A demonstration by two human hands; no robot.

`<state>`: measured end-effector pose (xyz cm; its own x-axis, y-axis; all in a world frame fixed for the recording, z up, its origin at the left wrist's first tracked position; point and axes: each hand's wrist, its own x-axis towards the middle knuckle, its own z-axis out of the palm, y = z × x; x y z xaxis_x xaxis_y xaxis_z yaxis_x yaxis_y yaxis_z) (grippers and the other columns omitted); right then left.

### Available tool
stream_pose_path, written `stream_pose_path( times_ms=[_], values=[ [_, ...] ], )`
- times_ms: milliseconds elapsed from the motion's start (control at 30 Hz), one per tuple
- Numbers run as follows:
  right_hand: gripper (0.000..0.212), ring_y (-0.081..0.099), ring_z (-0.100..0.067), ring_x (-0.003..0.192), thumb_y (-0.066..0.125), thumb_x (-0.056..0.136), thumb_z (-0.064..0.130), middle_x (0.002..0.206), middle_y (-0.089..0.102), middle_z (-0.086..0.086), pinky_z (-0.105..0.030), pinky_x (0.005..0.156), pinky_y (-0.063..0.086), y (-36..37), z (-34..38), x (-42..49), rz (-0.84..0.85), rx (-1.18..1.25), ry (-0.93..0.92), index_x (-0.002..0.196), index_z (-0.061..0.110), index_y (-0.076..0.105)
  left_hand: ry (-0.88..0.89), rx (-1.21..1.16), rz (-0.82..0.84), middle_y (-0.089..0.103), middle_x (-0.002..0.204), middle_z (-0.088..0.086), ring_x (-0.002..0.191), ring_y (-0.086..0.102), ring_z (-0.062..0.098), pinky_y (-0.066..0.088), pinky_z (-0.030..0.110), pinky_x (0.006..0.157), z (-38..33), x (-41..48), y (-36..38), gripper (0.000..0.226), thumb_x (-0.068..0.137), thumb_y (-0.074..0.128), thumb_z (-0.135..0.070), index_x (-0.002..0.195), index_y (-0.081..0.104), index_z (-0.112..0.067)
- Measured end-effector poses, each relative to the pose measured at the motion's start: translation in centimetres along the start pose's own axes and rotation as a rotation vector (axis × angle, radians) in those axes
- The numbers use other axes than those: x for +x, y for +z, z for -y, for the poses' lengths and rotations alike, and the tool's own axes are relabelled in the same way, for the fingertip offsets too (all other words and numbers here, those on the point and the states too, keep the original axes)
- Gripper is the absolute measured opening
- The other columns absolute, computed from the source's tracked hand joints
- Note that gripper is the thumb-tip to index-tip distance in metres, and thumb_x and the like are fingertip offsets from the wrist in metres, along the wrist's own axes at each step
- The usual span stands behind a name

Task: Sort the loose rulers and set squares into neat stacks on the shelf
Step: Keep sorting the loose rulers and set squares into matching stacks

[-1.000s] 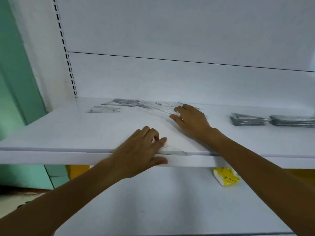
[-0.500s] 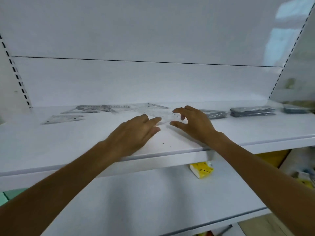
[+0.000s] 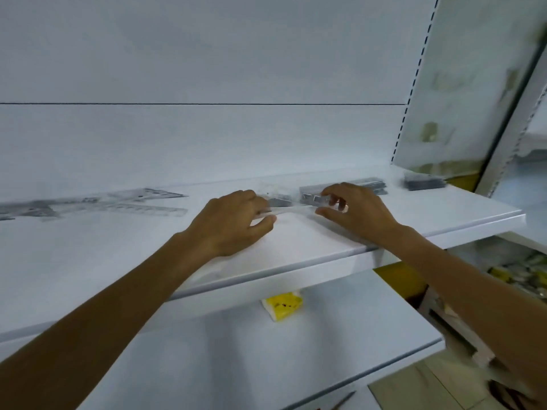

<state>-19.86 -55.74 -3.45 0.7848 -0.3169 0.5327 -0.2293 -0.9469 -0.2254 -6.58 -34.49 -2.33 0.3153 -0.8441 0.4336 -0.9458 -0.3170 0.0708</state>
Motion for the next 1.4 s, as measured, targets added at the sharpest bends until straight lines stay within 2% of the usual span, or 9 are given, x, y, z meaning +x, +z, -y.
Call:
stream_pose_path(
  times_ms=[233, 500, 667, 833, 933, 1033, 1200, 1300, 1400],
  values=[
    [0.039, 0.052, -0.019, 0.091, 0.070, 0.077, 0.037, 0.096, 0.059, -0.008, -0.023, 0.074, 0.037, -3.3, -12.2, 1.1, -0.034, -0.001, 0.005, 0.106, 0.011, 0.067, -0.037, -0.135, 0.044, 0.053, 0.115, -0.005, 0.093, 0.051, 0.008, 0.047, 0.031, 0.086, -6.7, 6.9, 4.9, 0.049, 0.082, 0.056, -0.051, 0.120, 0.056, -0.021],
    [0.030, 0.047, -0.027, 0.101, 0.067, 0.082, 0.025, 0.105, 0.059, -0.010, -0.026, 0.079, 0.032, -3.7, -18.3, 3.8, 0.010, 0.088, -0.012, 0.110, 0.014, 0.066, -0.117, -0.040, 0.046, 0.053, 0.120, -0.008, 0.110, 0.048, 0.010, 0.037, 0.027, 0.089, -10.5, 9.8, 7.0, 0.051, 0.080, 0.056, -0.055, 0.122, 0.055, -0.027],
    [0.006, 0.046, -0.023, 0.088, 0.066, 0.083, 0.024, 0.091, 0.055, -0.007, -0.025, 0.074, 0.032, -2.7, -18.1, 5.3, 0.108, 0.130, -0.110, 0.088, 0.026, 0.068, -0.161, 0.021, -0.005, 0.054, 0.121, -0.007, 0.112, 0.045, 0.011, 0.035, 0.024, 0.088, -10.8, 9.2, 7.0, 0.050, 0.080, 0.056, -0.053, 0.124, 0.054, -0.029],
    [0.033, 0.046, -0.022, 0.107, 0.069, 0.081, 0.025, 0.108, 0.057, -0.010, -0.016, 0.074, 0.028, -1.9, -16.4, 7.5, 0.138, 0.193, -0.165, 0.113, 0.017, 0.065, -0.240, 0.072, -0.046, 0.054, 0.122, -0.009, 0.112, 0.046, 0.011, 0.037, 0.027, 0.095, -9.7, 7.3, 5.8, 0.051, 0.080, 0.057, -0.054, 0.127, 0.051, -0.033],
    [0.033, 0.049, -0.018, 0.099, 0.071, 0.078, 0.021, 0.104, 0.059, -0.009, -0.014, 0.071, 0.028, -1.4, -15.1, 8.1, 0.168, 0.271, -0.179, 0.110, 0.015, 0.067, -0.311, 0.069, -0.053, 0.051, 0.129, -0.012, 0.119, 0.044, 0.009, 0.037, 0.030, 0.101, -8.9, 5.8, 5.3, 0.055, 0.079, 0.057, -0.055, 0.129, 0.049, -0.033],
    [0.032, 0.054, -0.016, 0.089, 0.073, 0.077, 0.018, 0.099, 0.063, -0.013, -0.014, 0.066, 0.028, -0.7, -14.5, 8.5, 0.226, 0.282, -0.206, 0.108, 0.011, 0.068, -0.362, 0.045, -0.060, 0.047, 0.131, -0.014, 0.121, 0.040, 0.005, 0.037, 0.025, 0.099, -8.3, 4.6, 5.0, 0.059, 0.079, 0.058, -0.055, 0.133, 0.044, -0.034],
    [0.029, 0.053, -0.015, 0.097, 0.067, 0.083, 0.027, 0.106, 0.060, -0.007, -0.013, 0.069, 0.027, 0.2, -14.6, 9.0, 0.294, 0.251, -0.141, 0.110, 0.018, 0.066, -0.410, 0.076, -0.085, 0.050, 0.124, -0.010, 0.115, 0.044, 0.008, 0.036, 0.019, 0.088, -7.5, 3.5, 4.9, 0.050, 0.080, 0.059, -0.052, 0.123, 0.053, -0.027],
    [0.028, 0.051, -0.017, 0.107, 0.065, 0.084, 0.028, 0.111, 0.060, -0.006, -0.018, 0.079, 0.030, 0.3, -14.5, 9.0, 0.332, 0.234, -0.114, 0.110, 0.018, 0.067, -0.404, 0.082, -0.128, 0.052, 0.120, -0.011, 0.114, 0.044, 0.006, 0.035, 0.017, 0.084, -7.1, 3.0, 4.5, 0.044, 0.080, 0.059, -0.050, 0.118, 0.056, -0.028],
    [0.036, 0.044, -0.025, 0.119, 0.064, 0.085, 0.025, 0.121, 0.055, -0.009, -0.022, 0.091, 0.031, 0.3, -14.0, 8.4, 0.272, 0.161, -0.144, 0.119, 0.016, 0.061, -0.395, 0.060, -0.142, 0.052, 0.119, -0.011, 0.112, 0.044, 0.007, 0.035, 0.016, 0.081, -6.3, 2.8, 3.7, 0.041, 0.080, 0.063, -0.046, 0.117, 0.058, -0.031]
  ],
)
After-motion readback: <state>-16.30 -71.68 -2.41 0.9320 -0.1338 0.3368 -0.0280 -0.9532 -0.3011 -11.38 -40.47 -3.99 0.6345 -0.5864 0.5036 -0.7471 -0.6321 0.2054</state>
